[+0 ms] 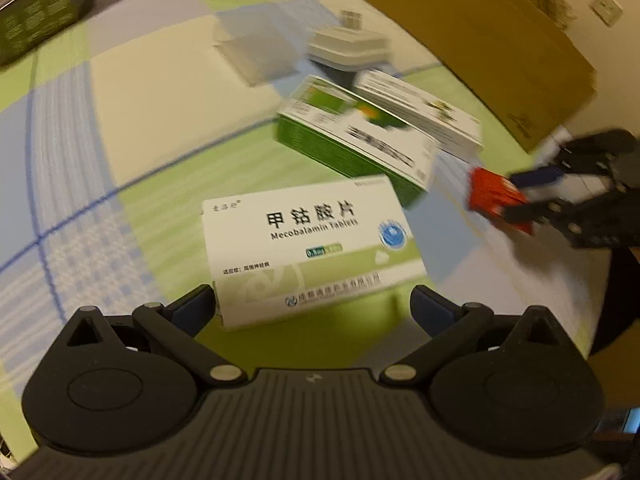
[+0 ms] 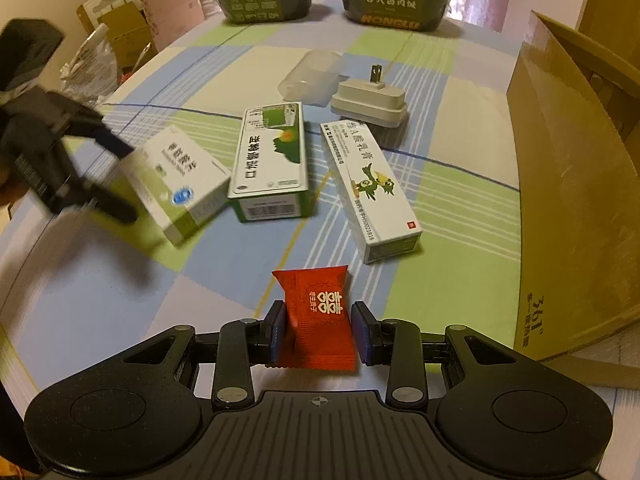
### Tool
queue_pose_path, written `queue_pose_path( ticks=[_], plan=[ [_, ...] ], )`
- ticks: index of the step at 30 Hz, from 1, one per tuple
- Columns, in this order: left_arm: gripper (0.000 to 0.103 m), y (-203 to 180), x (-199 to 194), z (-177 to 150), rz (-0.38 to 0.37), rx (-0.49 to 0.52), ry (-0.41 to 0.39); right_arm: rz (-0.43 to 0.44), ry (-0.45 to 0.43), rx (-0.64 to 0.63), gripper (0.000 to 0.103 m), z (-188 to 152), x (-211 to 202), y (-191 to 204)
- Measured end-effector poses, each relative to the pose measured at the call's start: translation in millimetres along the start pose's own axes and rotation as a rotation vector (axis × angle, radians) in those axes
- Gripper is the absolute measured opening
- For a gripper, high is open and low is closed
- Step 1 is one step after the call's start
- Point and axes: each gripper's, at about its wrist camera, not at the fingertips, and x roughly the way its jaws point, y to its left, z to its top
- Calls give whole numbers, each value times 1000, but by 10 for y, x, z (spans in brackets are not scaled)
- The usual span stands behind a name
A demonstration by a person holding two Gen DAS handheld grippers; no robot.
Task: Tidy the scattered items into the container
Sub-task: 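Grasp the white Mecobalamin box with the left gripper while the right gripper holds the candy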
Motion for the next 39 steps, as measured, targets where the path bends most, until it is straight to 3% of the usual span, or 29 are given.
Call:
queue_pose_path(
  ticks=[5, 8, 12, 16, 21, 24, 31, 35, 39],
  plan=[
    [102, -403, -44, -27, -59, 120, 35, 1, 11, 1, 38, -4, 13, 37],
    [102, -529, -133, -2, -43, 196, 34, 2, 15, -2, 38, -17, 25, 43],
    [102, -393, -244, 167, 3, 172, -33, 3, 14, -5, 38, -26, 35, 47],
    [102, -308, -148, 385, -28, 183, -63, 4, 13, -2, 38, -32, 30, 61],
    [102, -285, 68, 486, -82, 257, -26, -5, 12, -10, 38, -54, -1, 45],
    [102, -247, 185, 467, -110, 252, 30, -12, 14, -8, 38, -62, -9, 18],
    [102, -414, 169, 124, -174, 258, 88, -11, 12, 5, 38, -70, 4, -5],
    [102, -691, 145, -97, -145, 275, 105, -9, 15, 8, 38, -80, 6, 13],
    [102, -839, 125, -120, -35, 184, 68, -21, 26, 10, 38, -109, 6, 44]
  ],
)
